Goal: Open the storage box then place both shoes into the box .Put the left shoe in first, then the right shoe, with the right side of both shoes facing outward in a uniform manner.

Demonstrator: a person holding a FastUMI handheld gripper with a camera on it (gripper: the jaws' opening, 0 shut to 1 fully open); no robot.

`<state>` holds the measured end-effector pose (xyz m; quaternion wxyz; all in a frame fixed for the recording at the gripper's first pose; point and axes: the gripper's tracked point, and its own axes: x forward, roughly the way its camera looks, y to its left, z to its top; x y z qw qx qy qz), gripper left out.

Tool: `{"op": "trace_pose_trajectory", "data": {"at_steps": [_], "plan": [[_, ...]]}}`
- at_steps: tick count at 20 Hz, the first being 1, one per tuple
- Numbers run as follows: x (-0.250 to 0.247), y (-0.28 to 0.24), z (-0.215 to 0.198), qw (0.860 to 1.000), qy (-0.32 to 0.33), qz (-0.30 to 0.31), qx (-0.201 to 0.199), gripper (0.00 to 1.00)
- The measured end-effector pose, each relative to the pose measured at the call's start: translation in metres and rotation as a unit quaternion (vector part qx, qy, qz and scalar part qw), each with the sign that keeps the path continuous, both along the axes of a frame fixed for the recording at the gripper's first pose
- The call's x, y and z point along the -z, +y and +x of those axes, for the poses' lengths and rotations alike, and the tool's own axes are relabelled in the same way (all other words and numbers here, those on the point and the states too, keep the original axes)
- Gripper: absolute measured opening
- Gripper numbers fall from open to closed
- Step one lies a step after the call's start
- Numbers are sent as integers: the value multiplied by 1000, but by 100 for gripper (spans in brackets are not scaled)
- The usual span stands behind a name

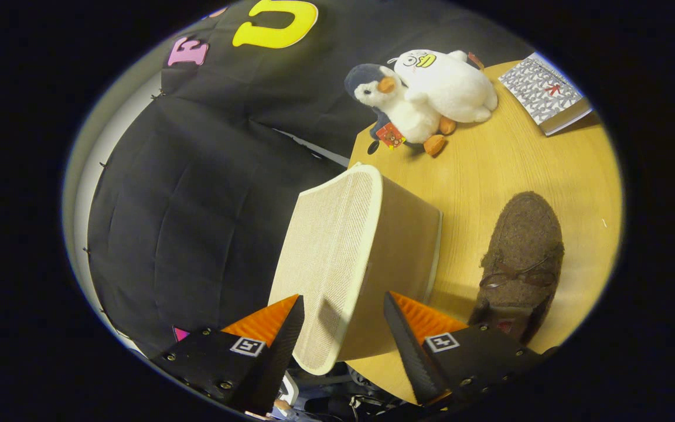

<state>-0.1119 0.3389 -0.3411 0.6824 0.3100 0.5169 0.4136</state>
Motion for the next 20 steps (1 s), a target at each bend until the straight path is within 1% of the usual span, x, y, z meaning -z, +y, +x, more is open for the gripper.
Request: {"op": "trace_pose_trajectory", "data": {"at_steps": [1,3,4,5,6,8,11,14,17,20], "plan": [[-6,0,-1,1000,1,8,-7,69],[-12,3,-7,999,-9,21,-30,69],[-12,-3,2,999,-30,8,-27,69],[-11,7,-1,1000,-7,20,-15,38],[-11,7,-4,1000,6,16,-17,8],[-10,9,-3,1000,17,12,-22,8],[-13,9,-5,999,9,0,-34,8],[-20,8,-3,999,15,-10,-27,7],[-44,11,0,1000,4,-14,-14,7],[-79,23,4,1000,-22,-9,-17,7]]}}
